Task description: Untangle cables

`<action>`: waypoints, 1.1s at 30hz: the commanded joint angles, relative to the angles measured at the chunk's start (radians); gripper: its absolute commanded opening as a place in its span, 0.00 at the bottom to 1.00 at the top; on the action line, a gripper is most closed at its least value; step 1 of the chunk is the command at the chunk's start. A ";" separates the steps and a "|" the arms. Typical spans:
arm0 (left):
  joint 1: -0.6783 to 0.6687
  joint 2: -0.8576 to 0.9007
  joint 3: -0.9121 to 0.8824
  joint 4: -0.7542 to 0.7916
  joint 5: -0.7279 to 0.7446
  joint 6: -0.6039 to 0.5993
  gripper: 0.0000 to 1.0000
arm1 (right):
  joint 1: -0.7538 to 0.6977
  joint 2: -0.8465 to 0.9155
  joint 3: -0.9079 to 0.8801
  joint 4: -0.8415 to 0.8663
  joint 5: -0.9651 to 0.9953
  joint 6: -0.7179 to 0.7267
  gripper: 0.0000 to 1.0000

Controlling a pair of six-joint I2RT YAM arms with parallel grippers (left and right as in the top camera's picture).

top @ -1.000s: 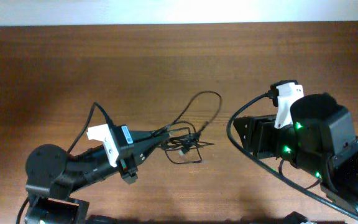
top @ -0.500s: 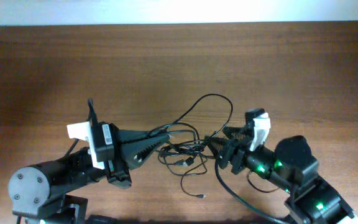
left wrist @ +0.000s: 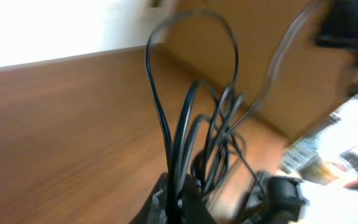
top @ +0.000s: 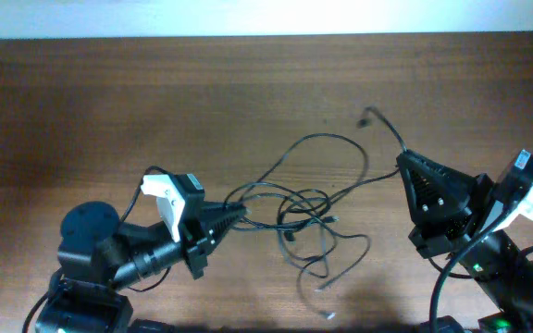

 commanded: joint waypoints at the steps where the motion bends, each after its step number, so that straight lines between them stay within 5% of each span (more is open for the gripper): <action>1: 0.002 -0.002 -0.005 -0.147 -0.438 -0.014 0.00 | -0.021 -0.008 0.024 0.008 -0.002 0.011 0.04; 5: 0.002 -0.002 -0.005 0.009 -0.462 -0.380 0.00 | -0.021 -0.008 0.024 -0.175 0.013 0.008 0.10; 8: 0.002 -0.002 -0.005 0.087 -0.402 -0.414 0.00 | -0.020 -0.007 0.024 -0.377 -0.069 0.008 0.25; 10: 0.002 -0.002 -0.005 0.127 -0.402 -0.549 0.00 | -0.020 0.010 0.023 -0.483 -0.231 0.008 0.29; 12: 0.002 -0.002 -0.005 0.193 -0.325 -0.518 0.00 | -0.020 0.054 0.023 -0.491 -0.344 0.008 0.36; 14: 0.002 -0.002 -0.005 0.301 -0.058 -0.312 0.00 | -0.007 0.116 0.023 -0.478 -0.450 0.023 0.36; 16: 0.002 -0.002 -0.005 0.346 0.064 -0.248 0.00 | 0.072 0.190 0.023 -0.380 -0.502 0.102 0.36; 20: 0.002 -0.002 -0.005 0.346 0.063 -0.249 0.00 | 0.282 0.369 0.023 -0.112 -0.515 0.223 0.40; 26: 0.002 -0.003 -0.005 0.346 0.106 -0.253 0.00 | 0.307 0.554 0.023 0.068 -0.357 0.460 0.35; 27: 0.002 -0.003 -0.005 0.346 0.122 -0.253 0.00 | 0.307 0.581 0.023 0.208 -0.401 0.506 0.22; 28: 0.002 -0.003 -0.005 0.346 0.114 -0.253 0.00 | 0.306 0.583 0.023 0.234 -0.425 0.505 0.04; 30: 0.002 -0.003 -0.005 0.314 0.023 -0.216 0.00 | 0.258 0.561 0.023 0.234 -0.505 0.407 0.04; 33: 0.002 -0.003 -0.005 0.101 -0.340 -0.197 0.00 | 0.077 0.429 0.023 0.252 -0.650 0.407 0.04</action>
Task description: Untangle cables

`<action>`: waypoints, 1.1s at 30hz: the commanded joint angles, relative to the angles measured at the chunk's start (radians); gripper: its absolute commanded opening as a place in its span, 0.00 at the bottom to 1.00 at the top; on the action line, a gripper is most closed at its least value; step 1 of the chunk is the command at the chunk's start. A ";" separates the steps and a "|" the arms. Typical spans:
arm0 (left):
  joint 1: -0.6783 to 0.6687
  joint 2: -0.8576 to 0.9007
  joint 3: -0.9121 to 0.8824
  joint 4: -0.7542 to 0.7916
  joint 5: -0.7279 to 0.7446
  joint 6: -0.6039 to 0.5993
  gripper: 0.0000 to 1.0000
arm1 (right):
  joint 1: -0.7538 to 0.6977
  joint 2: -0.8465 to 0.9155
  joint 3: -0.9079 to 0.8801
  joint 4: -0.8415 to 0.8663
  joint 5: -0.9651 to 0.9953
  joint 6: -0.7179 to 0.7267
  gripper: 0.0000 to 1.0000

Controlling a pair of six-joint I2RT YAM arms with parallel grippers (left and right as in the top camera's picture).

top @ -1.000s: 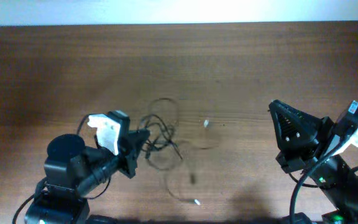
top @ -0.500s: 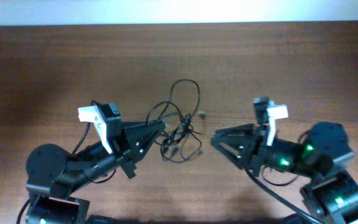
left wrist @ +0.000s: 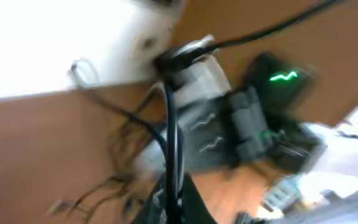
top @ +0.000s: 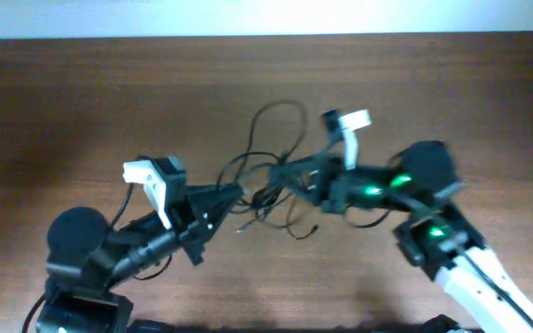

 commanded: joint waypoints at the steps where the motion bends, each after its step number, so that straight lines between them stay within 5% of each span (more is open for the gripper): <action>1: 0.002 -0.003 0.001 -0.145 -0.379 0.029 0.00 | -0.190 -0.182 0.013 0.025 -0.155 -0.031 0.04; 3: 0.002 -0.003 0.001 -0.214 -0.414 0.029 0.00 | -0.335 -0.325 0.013 0.093 -0.216 -0.021 0.04; 7: 0.002 -0.003 0.001 -0.399 -0.634 0.029 0.00 | -0.379 -0.385 0.013 0.232 -0.231 0.045 0.04; 9: 0.002 -0.003 0.001 -0.386 -0.593 0.021 0.00 | -0.379 -0.381 0.013 0.211 -0.240 0.045 0.04; 12: 0.002 -0.003 0.001 -0.231 -0.339 0.023 0.00 | -0.379 -0.352 0.013 0.141 -0.270 0.040 0.26; 14: 0.002 -0.003 0.001 -0.023 -0.099 0.023 0.07 | -0.379 -0.278 0.013 -0.147 -0.177 -0.279 0.40; 15: 0.002 -0.003 0.001 0.012 -0.090 0.022 0.08 | -0.377 -0.237 0.013 -0.344 -0.038 -0.436 0.40; 17: 0.002 -0.003 0.001 0.017 -0.100 0.023 0.14 | -0.377 -0.178 0.013 -0.484 0.006 -0.519 0.40; 19: 0.002 -0.003 0.001 -0.088 -0.353 0.022 0.37 | -0.378 -0.173 0.013 -0.485 0.039 -0.523 0.40; 20: 0.002 -0.002 0.001 -0.263 -0.655 0.019 0.22 | -0.378 -0.174 0.013 -0.501 0.039 -0.526 0.40; 21: 0.002 0.010 0.001 -0.429 -0.947 -0.100 0.21 | -0.378 -0.174 0.013 -0.529 0.043 -0.556 0.40; 22: 0.002 0.022 0.001 -0.527 -1.083 -0.224 0.21 | -0.377 -0.174 0.013 -0.552 0.068 -0.563 0.40; 23: 0.002 0.037 0.001 -0.588 -1.111 -0.322 0.43 | -0.377 -0.174 0.013 -0.586 0.111 -0.564 0.40; 24: 0.002 0.056 0.001 -0.592 -1.017 -0.351 0.62 | -0.377 -0.174 0.013 -0.614 0.128 -0.588 0.40; 26: 0.002 0.097 0.001 -0.578 -0.803 -0.350 0.77 | -0.377 -0.174 0.013 -0.676 0.164 -0.598 0.41; 27: 0.002 0.144 0.001 -0.575 -0.616 -0.337 0.61 | -0.377 -0.174 0.013 -0.735 0.199 -0.623 0.41; 29: -0.043 0.256 0.001 -0.574 -0.401 -0.198 0.58 | -0.378 -0.174 0.013 -0.821 0.285 -0.623 0.41; 33: -0.325 0.544 0.001 -0.547 -0.463 -0.131 0.66 | -0.378 -0.174 0.013 -0.897 0.339 -0.642 0.41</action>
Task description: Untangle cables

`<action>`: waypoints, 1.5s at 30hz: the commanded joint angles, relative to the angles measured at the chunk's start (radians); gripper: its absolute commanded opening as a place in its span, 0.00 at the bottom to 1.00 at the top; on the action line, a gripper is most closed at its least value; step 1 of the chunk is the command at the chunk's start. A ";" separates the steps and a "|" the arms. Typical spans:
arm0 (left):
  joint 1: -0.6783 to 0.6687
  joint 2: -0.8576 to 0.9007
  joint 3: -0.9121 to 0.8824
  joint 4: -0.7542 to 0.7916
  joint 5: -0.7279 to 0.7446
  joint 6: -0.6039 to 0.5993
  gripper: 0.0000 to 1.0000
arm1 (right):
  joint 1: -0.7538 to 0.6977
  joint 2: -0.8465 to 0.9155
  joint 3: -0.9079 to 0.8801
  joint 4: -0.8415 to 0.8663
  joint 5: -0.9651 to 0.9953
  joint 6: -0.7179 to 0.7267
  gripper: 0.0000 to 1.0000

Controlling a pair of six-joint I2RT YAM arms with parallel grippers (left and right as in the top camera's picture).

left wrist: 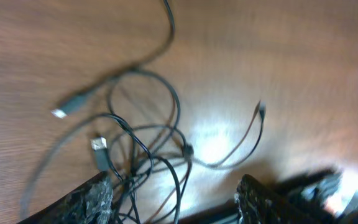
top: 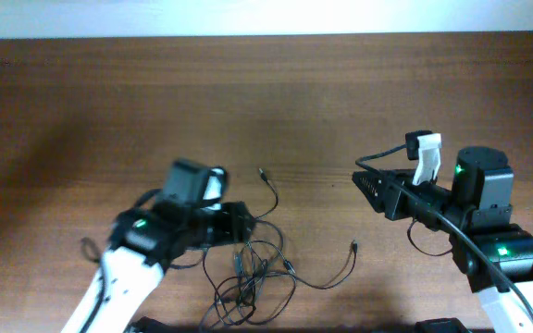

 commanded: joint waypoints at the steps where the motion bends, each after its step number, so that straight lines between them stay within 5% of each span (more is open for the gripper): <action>1: -0.196 0.194 0.002 0.022 -0.015 0.039 0.67 | -0.006 -0.006 0.003 -0.022 0.057 -0.021 0.41; 3: -0.325 0.351 0.002 0.025 -0.113 -0.062 0.73 | -0.006 -0.006 0.003 -0.030 0.079 -0.021 0.41; 5: -0.428 0.485 0.002 0.025 -0.116 -0.070 0.57 | -0.006 -0.006 0.003 -0.030 0.079 -0.040 0.41; 7: -0.470 0.523 0.002 0.029 -0.119 -0.070 0.00 | -0.006 -0.006 0.003 -0.037 0.100 -0.047 0.41; 9: -0.460 0.494 0.040 0.020 -0.174 -0.069 0.00 | -0.006 -0.006 0.003 -0.051 0.106 -0.047 0.41; 12: -0.322 0.256 0.357 -0.032 -0.415 -0.065 0.00 | -0.006 -0.006 0.003 -0.070 0.101 -0.046 0.36; 15: -0.263 0.046 0.462 0.026 -0.448 -0.038 0.00 | -0.006 -0.006 0.003 -0.081 0.097 -0.045 0.04; 17: -0.263 -0.092 0.462 0.040 -0.449 0.003 0.00 | -0.006 -0.006 0.003 -0.076 -0.010 -0.042 0.04; 23: -0.263 -0.240 0.462 0.082 -0.441 0.049 0.00 | 0.014 0.007 0.003 0.026 -0.556 0.000 0.24; 25: -0.263 -0.238 0.462 0.084 -0.440 0.049 0.00 | 0.126 0.023 0.003 0.132 -0.550 0.164 0.24; 30: -0.263 -0.239 0.462 0.094 -0.434 0.050 0.00 | 0.454 0.114 0.003 0.423 -0.261 0.389 0.28; 34: -0.263 -0.239 0.462 0.117 -0.433 0.049 0.00 | 0.553 0.198 0.003 0.465 -0.048 0.658 0.37; 39: -0.263 -0.240 0.462 0.134 -0.433 0.009 0.00 | 0.679 0.357 0.003 0.822 0.043 0.814 0.46; 40: -0.263 -0.242 0.462 0.141 -0.433 -0.014 0.00 | 0.677 0.362 0.003 0.816 0.160 0.826 0.45; 43: -0.263 -0.270 0.463 0.173 -0.411 -0.101 0.00 | 0.676 0.363 0.003 0.784 0.378 0.877 0.10; 45: -0.263 -0.334 0.463 0.190 -0.435 -0.100 0.00 | 0.650 0.363 0.003 0.638 0.457 0.858 0.04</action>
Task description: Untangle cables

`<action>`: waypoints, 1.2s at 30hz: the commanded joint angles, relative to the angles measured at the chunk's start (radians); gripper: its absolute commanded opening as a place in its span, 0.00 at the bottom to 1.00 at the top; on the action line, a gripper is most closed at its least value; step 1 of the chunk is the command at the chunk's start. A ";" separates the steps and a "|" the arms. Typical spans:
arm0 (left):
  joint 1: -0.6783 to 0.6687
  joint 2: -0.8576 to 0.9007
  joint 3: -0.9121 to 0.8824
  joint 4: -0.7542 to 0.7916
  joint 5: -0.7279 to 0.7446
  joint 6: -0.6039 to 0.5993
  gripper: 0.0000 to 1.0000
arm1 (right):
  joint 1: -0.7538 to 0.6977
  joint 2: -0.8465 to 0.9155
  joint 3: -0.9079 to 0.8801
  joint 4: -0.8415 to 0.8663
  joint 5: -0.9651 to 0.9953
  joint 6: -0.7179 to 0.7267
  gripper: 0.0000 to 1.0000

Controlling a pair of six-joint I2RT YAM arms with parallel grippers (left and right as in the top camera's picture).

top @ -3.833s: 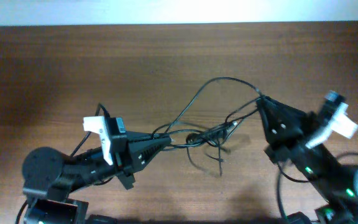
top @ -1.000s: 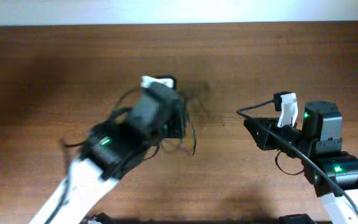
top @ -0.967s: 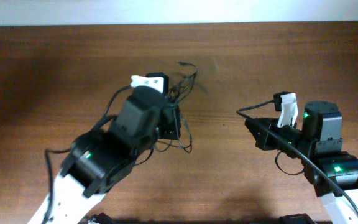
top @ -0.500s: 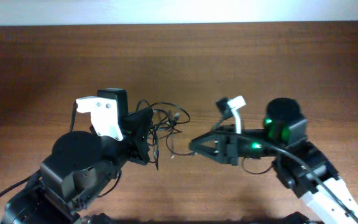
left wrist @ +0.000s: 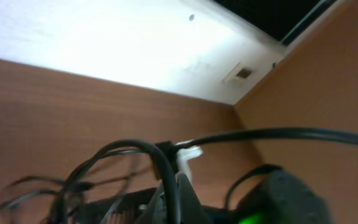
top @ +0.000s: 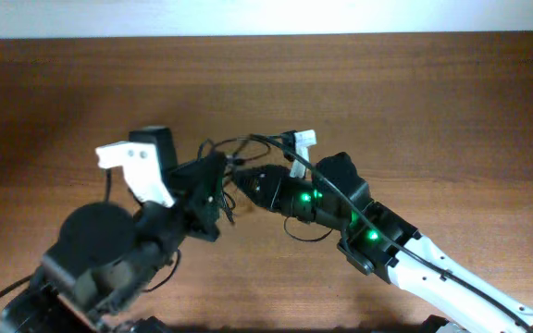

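A tangle of thin black cables (top: 244, 146) hangs between the two grippers over the middle of the table. My left gripper (top: 218, 185) points right and is shut on one black cable (left wrist: 166, 167), which runs up from between its fingertips. My right gripper (top: 246, 182) points left, almost tip to tip with the left one. Its jaws are lost among the dark cables. Its dark body with a green light (left wrist: 278, 198) fills the lower right of the left wrist view. A cable loop (top: 303, 231) hangs below the right arm.
The brown wooden table (top: 433, 102) stretches bare to the back and right. A white wall edge (top: 248, 18) runs along the far side. The right arm (top: 433, 268) reaches in diagonally from the front right, and the left arm's base (top: 100, 250) sits at the front left.
My left gripper was open above the cable heap lying at the front left; now it is shut on a cable and raised. The right gripper has come from the right to meet it.
First my left gripper held a cable of the tangle at mid table, with the right arm back at the right. Then both grippers met over the middle with the tangle lifted. Then the heap lay at the front left with both grippers apart. Now they meet again.
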 commanded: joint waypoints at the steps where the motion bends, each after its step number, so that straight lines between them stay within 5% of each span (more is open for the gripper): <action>1: 0.002 -0.122 0.005 0.011 -0.073 -0.024 0.00 | -0.066 0.007 0.005 -0.163 0.148 -0.046 0.04; 3: 0.002 -0.219 0.004 -0.033 -0.238 -0.014 0.00 | -0.172 -0.017 0.005 -0.300 0.130 -0.113 0.04; 5: 0.002 -0.249 0.004 -0.057 -0.219 -0.011 0.00 | -0.231 -0.077 0.005 -0.228 -0.064 -0.362 0.04; 7: 0.002 -0.237 0.004 -0.081 -0.209 0.035 0.00 | -0.240 -0.172 0.005 -0.194 -0.359 -0.778 0.31; 9: 0.002 -0.237 0.004 -0.088 -0.200 0.059 0.00 | -0.237 -0.268 0.005 -0.208 -0.466 -0.935 0.48; 14: 0.002 -0.176 0.004 -0.055 -0.059 0.060 0.00 | -0.103 -0.346 0.006 -0.167 -0.327 -0.964 0.67; 17: 0.002 -0.111 0.004 0.064 0.356 0.412 0.00 | 0.004 -0.330 0.006 -0.183 0.024 -0.964 0.66; 19: 0.002 -0.111 0.004 0.078 0.397 0.444 0.00 | 0.005 -0.330 0.006 -0.188 -0.018 -1.029 0.68; 20: 0.002 -0.111 0.004 0.083 0.394 0.445 0.00 | 0.005 -0.329 0.006 -0.187 -0.079 -1.042 0.68; 21: 0.002 -0.111 0.004 0.094 0.396 0.445 0.00 | 0.005 -0.325 0.006 -0.192 -0.089 -1.042 0.49; 23: 0.002 -0.111 0.004 0.129 0.410 0.445 0.00 | 0.005 -0.299 0.006 -0.198 -0.092 -1.042 0.33; 24: 0.002 -0.111 0.004 0.137 0.409 0.445 0.00 | 0.005 -0.285 0.006 -0.218 -0.031 -1.042 0.09; 26: 0.002 -0.113 0.004 0.108 0.408 0.499 0.00 | -0.006 -0.292 0.006 -0.280 0.589 -0.927 0.04; 29: 0.002 -0.113 0.004 -0.037 0.190 0.547 0.00 | -0.111 -0.415 0.039 -0.317 0.867 -0.861 0.04; 31: 0.002 -0.111 0.004 -0.187 -0.168 0.470 0.00 | -0.219 -0.583 0.072 -0.317 0.822 -0.861 0.04; 35: 0.002 -0.111 0.004 -0.418 -0.731 -0.089 0.00 | -0.387 -0.834 0.101 -0.317 1.101 -0.865 0.04; 36: 0.002 -0.111 0.004 -0.436 -0.764 -0.126 0.00 | -0.396 -0.836 0.101 -0.317 1.130 -0.865 0.04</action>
